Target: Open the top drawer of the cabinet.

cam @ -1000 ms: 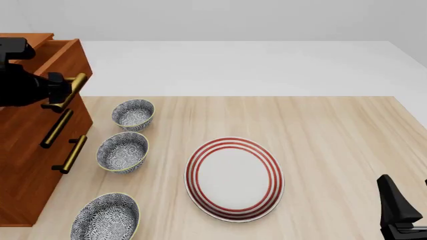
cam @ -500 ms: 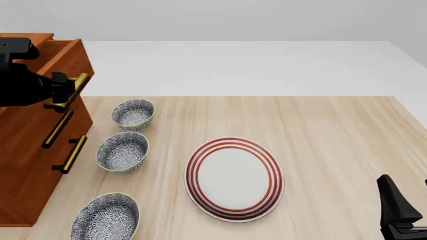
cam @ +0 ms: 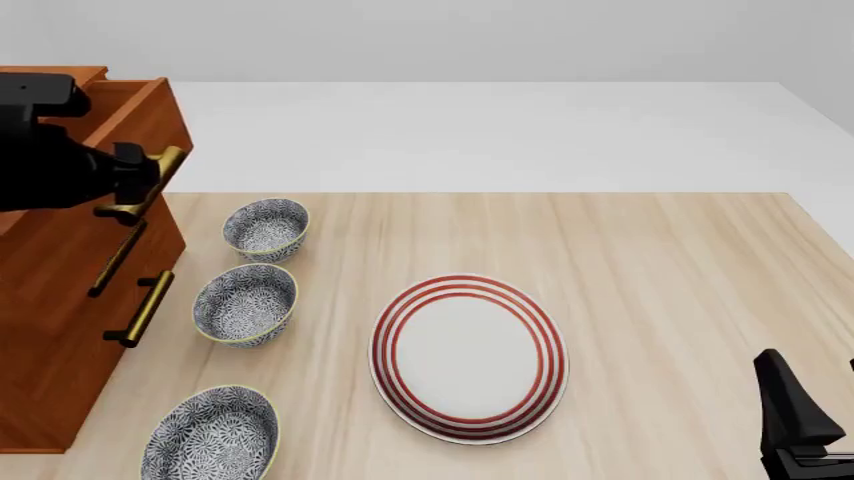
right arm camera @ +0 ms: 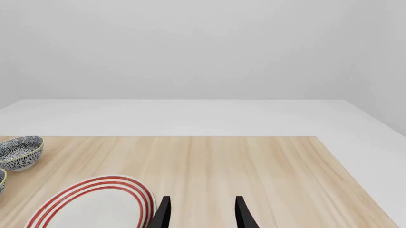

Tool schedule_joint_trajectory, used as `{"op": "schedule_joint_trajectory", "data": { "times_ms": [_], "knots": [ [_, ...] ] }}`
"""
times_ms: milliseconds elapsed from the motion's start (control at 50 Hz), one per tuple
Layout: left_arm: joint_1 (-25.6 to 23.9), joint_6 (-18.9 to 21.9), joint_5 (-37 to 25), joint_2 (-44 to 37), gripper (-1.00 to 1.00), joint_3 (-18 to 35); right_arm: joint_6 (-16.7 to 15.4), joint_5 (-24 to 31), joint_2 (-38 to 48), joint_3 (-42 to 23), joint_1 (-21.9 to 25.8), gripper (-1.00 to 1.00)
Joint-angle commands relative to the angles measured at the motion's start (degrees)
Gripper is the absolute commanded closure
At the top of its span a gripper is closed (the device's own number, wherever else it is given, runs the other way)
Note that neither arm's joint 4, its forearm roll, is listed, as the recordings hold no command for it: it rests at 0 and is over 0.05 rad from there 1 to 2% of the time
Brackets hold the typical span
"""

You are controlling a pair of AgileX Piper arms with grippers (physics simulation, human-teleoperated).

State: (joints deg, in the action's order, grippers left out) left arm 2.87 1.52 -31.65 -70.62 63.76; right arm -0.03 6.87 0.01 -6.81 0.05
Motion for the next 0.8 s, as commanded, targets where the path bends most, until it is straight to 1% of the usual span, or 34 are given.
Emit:
{"op": "schedule_joint_trajectory", "data": {
  "times_ms": [20,500,800],
  "knots": [
    [-1.48,0.99,0.08,-5.12,-1.0,-1.97,0.0,-0.01,0.0,0.0,0.01,-1.0],
    [-3.5,1.38,0.47,-6.86,-1.0,-2.16,0.0,0.01,0.0,0.0,-0.01,-1.0],
    [-4.94,0.77,0.86,-7.62,-1.0,-2.33,0.01,0.01,0.0,0.0,0.0,-1.0]
  ]
}}
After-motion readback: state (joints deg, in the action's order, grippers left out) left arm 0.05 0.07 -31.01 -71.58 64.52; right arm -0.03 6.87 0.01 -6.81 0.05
